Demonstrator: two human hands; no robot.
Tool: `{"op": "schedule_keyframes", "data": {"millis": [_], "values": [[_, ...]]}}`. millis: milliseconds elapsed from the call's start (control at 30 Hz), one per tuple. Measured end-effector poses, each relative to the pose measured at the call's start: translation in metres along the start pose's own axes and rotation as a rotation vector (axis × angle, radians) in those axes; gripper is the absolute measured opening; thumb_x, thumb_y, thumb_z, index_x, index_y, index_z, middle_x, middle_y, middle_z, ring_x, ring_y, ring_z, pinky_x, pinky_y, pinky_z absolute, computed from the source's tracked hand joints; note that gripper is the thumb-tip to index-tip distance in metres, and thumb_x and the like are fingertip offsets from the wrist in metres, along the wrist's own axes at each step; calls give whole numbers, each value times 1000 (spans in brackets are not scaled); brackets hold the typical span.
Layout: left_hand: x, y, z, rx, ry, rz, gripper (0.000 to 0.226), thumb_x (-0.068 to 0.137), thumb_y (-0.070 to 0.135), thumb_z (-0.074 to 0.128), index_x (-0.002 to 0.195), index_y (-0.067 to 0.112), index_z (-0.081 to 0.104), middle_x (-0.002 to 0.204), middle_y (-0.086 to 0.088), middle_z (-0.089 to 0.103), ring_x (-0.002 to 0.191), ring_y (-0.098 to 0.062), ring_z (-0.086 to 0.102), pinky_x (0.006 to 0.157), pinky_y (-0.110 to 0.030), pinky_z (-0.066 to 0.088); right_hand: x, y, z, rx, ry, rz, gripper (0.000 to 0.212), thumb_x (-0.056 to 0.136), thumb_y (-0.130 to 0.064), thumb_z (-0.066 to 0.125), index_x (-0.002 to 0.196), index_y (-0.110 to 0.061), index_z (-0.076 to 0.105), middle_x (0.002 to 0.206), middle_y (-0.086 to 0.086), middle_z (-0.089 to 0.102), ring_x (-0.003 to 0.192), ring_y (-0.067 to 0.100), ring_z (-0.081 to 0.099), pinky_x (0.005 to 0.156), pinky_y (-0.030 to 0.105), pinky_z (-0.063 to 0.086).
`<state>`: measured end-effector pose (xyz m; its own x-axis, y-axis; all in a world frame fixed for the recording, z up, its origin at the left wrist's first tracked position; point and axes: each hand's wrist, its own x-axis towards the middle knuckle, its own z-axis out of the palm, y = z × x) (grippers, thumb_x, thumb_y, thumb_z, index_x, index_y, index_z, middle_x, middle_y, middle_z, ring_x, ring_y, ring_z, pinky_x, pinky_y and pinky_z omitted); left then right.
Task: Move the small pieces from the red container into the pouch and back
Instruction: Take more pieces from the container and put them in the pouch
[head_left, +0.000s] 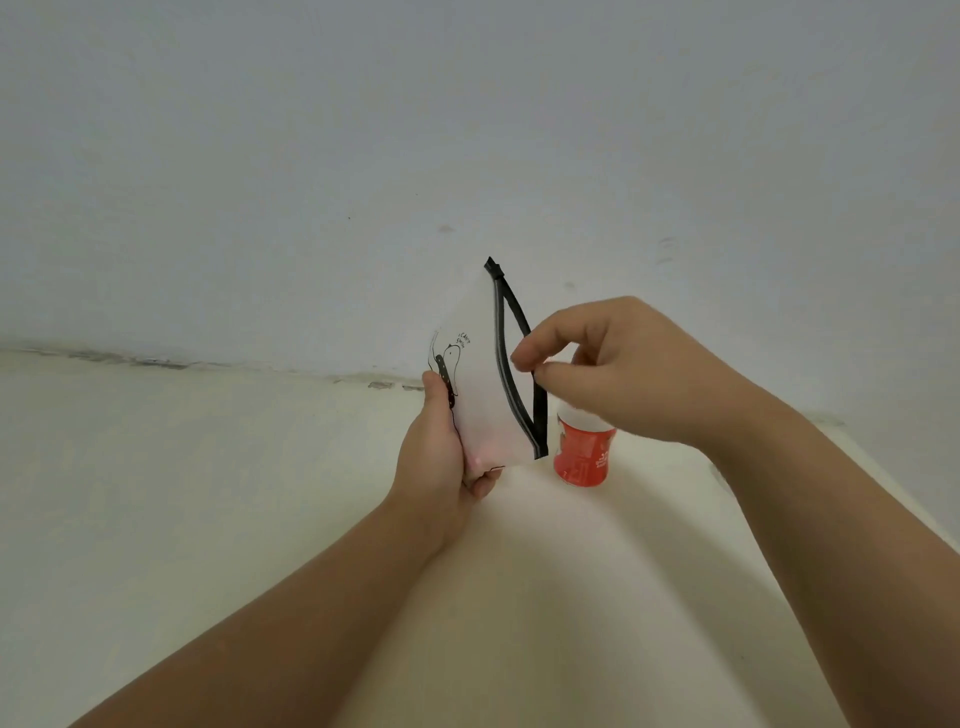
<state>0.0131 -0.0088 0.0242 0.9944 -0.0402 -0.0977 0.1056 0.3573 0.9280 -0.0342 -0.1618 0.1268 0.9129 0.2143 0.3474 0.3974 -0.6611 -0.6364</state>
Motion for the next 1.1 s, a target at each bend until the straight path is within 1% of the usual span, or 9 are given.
{"op": "schedule_keyframes", "data": {"millis": [133,300,433,500,600,700,767,933,1100], "values": [[-2,-1,1,47,-40,24,61,94,68,31,73,28,71,56,1,54,44,-14,44,48,-24,30,-1,-7,10,-145,-137,-38,26,86,-14,59,104,-27,72,45,-41,50,47,-17,51,46,-1,35],[0,-5,-1,163,-92,74,64,94,69,27,81,18,64,59,-7,46,46,-20,37,45,-26,24,-6,-9,24,-285,-341,-4,16,81,-22,60,94,-27,67,56,-7,58,42,4,47,40,9,34],[1,-7,0,208,-72,71,65,97,65,27,62,27,68,54,2,60,49,-20,49,55,-30,35,-8,-10,34,-455,-403,18,17,83,-19,52,92,-11,64,77,8,66,60,18,48,53,27,38],[2,-7,2,203,-61,40,60,96,65,29,79,27,73,74,-1,72,67,-22,63,69,-39,45,-8,-8,38,-535,-397,35,12,82,-14,48,75,-10,56,66,5,55,62,22,44,57,30,35],[1,-6,4,187,-40,-11,60,95,66,32,98,22,73,101,-7,75,87,-24,67,88,-46,47,-7,-11,42,-599,-416,56,35,87,-9,45,56,-17,32,55,-1,34,51,20,34,51,29,28],[0,-6,6,189,-12,-18,56,95,65,33,86,27,72,94,-5,73,87,-26,65,82,-46,47,-6,-11,43,-602,-409,88,34,94,-12,46,61,-15,38,62,1,42,51,15,38,50,22,35],[0,-5,6,191,11,-29,55,93,68,33,84,32,73,97,-1,76,93,-30,70,84,-51,52,-4,-6,45,-590,-367,28,28,91,-12,44,63,-16,48,64,2,51,61,26,49,57,34,41],[-1,-3,4,178,34,-38,54,90,72,31,103,36,69,111,3,72,108,-27,66,66,-39,51,-3,-4,46,-522,-296,58,24,81,-14,45,64,-20,61,61,-2,54,57,18,41,57,33,38],[-1,-2,4,188,52,-50,58,88,75,31,117,37,64,124,7,66,111,-20,64,62,-35,49,-6,-11,43,-486,-255,74,39,78,1,45,48,-20,33,48,-5,32,44,13,27,50,29,23]]}}
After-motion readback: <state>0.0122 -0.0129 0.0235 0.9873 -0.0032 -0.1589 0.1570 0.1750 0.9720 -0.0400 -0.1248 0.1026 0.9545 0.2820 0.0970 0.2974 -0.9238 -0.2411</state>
